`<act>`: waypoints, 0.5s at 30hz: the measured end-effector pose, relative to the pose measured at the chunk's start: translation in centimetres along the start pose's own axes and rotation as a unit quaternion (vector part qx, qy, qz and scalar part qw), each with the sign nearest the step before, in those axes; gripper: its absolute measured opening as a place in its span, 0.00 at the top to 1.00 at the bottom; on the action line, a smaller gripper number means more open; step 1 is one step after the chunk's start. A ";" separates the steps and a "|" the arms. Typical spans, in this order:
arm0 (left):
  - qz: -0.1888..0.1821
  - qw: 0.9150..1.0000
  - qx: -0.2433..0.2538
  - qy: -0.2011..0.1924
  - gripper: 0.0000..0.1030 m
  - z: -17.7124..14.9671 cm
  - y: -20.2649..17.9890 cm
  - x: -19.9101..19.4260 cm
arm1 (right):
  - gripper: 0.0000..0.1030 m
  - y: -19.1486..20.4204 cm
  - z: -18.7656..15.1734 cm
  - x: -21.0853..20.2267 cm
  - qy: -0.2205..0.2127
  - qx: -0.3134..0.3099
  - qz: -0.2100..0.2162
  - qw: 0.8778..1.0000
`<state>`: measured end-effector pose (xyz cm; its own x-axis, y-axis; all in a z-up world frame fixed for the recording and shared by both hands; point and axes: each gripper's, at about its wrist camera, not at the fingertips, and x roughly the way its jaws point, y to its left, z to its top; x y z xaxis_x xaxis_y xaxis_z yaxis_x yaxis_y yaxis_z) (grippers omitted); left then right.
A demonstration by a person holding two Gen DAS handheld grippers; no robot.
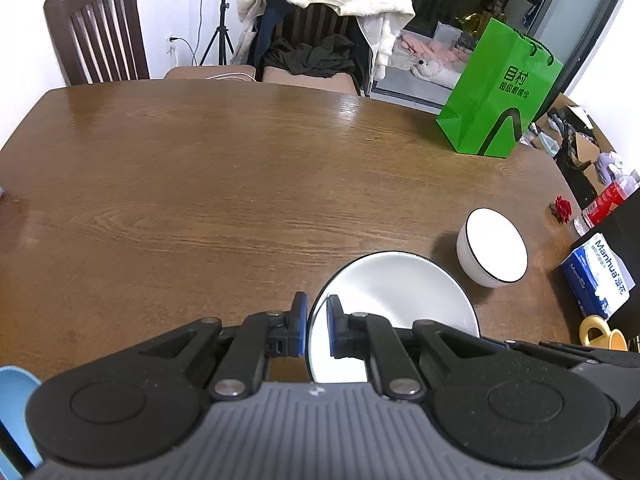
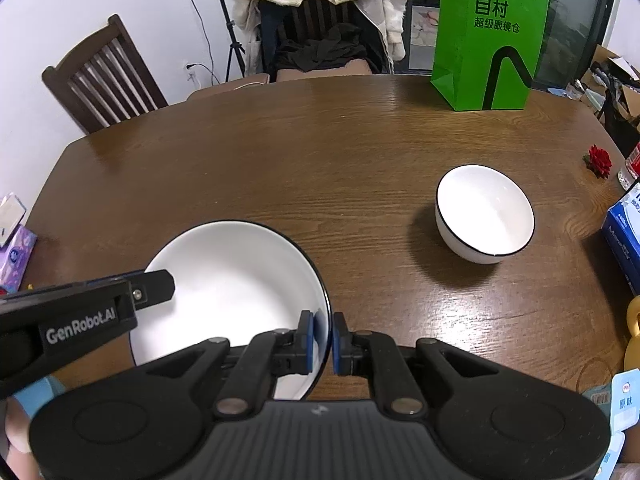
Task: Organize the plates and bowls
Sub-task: 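Carry the white bowl with both grippers toward the blue bowl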
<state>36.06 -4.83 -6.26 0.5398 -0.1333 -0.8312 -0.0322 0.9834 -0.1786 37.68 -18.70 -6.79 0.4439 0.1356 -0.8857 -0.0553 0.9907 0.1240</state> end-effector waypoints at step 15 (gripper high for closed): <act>0.006 1.000 -0.018 -0.015 0.90 -3.2 0.7 -3.4 | 0.92 1.4 -3.1 -3.2 -0.010 -0.022 0.007 1.000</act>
<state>31.52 -4.07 -5.29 0.5647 -0.1171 -0.8169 -0.0692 0.9797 -0.1883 33.41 -17.73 -5.21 0.4609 0.1499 -0.8747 -0.1004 0.9881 0.1164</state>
